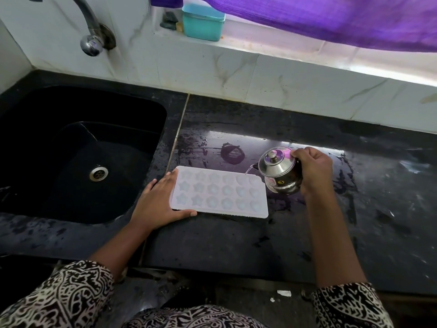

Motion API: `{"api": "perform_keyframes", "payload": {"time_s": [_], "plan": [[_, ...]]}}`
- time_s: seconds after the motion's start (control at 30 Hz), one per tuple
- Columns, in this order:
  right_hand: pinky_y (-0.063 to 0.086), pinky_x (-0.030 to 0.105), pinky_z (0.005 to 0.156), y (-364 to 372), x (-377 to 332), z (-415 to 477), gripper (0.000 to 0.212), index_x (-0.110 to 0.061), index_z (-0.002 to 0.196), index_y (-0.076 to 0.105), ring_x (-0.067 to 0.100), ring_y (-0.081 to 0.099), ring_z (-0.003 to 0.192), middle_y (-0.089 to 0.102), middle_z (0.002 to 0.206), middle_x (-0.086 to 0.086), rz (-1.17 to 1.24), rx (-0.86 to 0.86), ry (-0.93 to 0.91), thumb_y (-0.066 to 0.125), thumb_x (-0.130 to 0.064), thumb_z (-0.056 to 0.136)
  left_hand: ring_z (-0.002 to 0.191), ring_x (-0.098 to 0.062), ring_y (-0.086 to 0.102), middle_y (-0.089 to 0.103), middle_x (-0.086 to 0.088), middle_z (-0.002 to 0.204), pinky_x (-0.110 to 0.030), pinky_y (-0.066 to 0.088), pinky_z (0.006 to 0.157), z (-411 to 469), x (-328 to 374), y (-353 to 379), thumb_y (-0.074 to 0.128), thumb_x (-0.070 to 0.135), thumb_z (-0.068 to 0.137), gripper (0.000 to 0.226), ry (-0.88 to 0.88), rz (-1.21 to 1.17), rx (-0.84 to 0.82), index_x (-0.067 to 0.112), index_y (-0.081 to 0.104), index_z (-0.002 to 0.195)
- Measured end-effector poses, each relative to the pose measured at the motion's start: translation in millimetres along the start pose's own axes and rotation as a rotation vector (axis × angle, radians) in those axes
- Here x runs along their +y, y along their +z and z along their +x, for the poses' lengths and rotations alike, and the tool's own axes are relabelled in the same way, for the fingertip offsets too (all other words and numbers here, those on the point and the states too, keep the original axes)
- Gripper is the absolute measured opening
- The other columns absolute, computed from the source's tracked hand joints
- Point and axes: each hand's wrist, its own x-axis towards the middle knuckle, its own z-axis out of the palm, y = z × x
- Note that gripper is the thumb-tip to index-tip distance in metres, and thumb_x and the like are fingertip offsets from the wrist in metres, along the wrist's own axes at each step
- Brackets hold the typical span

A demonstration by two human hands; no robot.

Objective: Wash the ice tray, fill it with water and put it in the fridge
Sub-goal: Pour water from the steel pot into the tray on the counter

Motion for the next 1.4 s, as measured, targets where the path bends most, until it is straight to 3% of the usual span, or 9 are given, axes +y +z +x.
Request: {"api": "perform_keyframes", "payload": {"time_s": [0.6, 0.9, 1.17, 1.4], "plan": [[0.041, 0.012, 0.043, 1.8, 0.8, -1.0, 0.027, -0.016, 0.057, 0.052, -0.002, 0.046, 0.041, 0.050, 0.043, -0.012, 0.053, 0.016, 0.017, 0.063, -0.008, 0.080, 0.147, -0.006, 0.017, 0.022, 0.008, 0.161, -0.036, 0.013, 0.118, 0.0, -1.0, 1.4, 0.033, 0.101, 0.053, 0.131, -0.004, -0.002, 0.010, 0.022, 0.011, 0.155], [0.044, 0.013, 0.046, -2.1, 0.2, 0.2, 0.025, -0.015, 0.060, 0.057, 0.002, 0.054, 0.044, 0.058, 0.047, -0.010, 0.300, 0.027, 0.105, 0.059, 0.000, 0.080, 0.147, -0.004, 0.015, 0.013, 0.008, 0.162, -0.035, 0.011, 0.119, 0.0, -0.7, 1.3, 0.028, 0.102, 0.052, 0.133, -0.003, 0.013, 0.002, 0.022, 0.005, 0.156], [0.043, 0.014, 0.046, -7.3, 5.3, 0.6, 0.024, -0.014, 0.060, 0.055, 0.003, 0.053, 0.046, 0.056, 0.046, -0.010, 0.232, 0.021, 0.073, 0.060, -0.002, 0.080, 0.147, -0.003, 0.013, 0.006, 0.010, 0.161, -0.036, 0.011, 0.120, 0.0, 0.3, 0.0, 0.028, 0.102, 0.053, 0.133, 0.004, 0.018, -0.003, 0.021, 0.004, 0.156], [0.037, 0.013, 0.043, -13.7, 12.7, 4.6, 0.030, -0.015, 0.053, 0.048, 0.006, 0.041, 0.042, 0.046, 0.042, -0.009, 0.210, 0.037, 0.051, 0.062, -0.001, 0.076, 0.147, -0.004, 0.015, 0.000, 0.014, 0.159, -0.037, 0.012, 0.120, 0.0, -0.5, -0.5, 0.032, 0.101, 0.055, 0.131, 0.012, 0.021, -0.011, 0.023, 0.002, 0.156]]}}
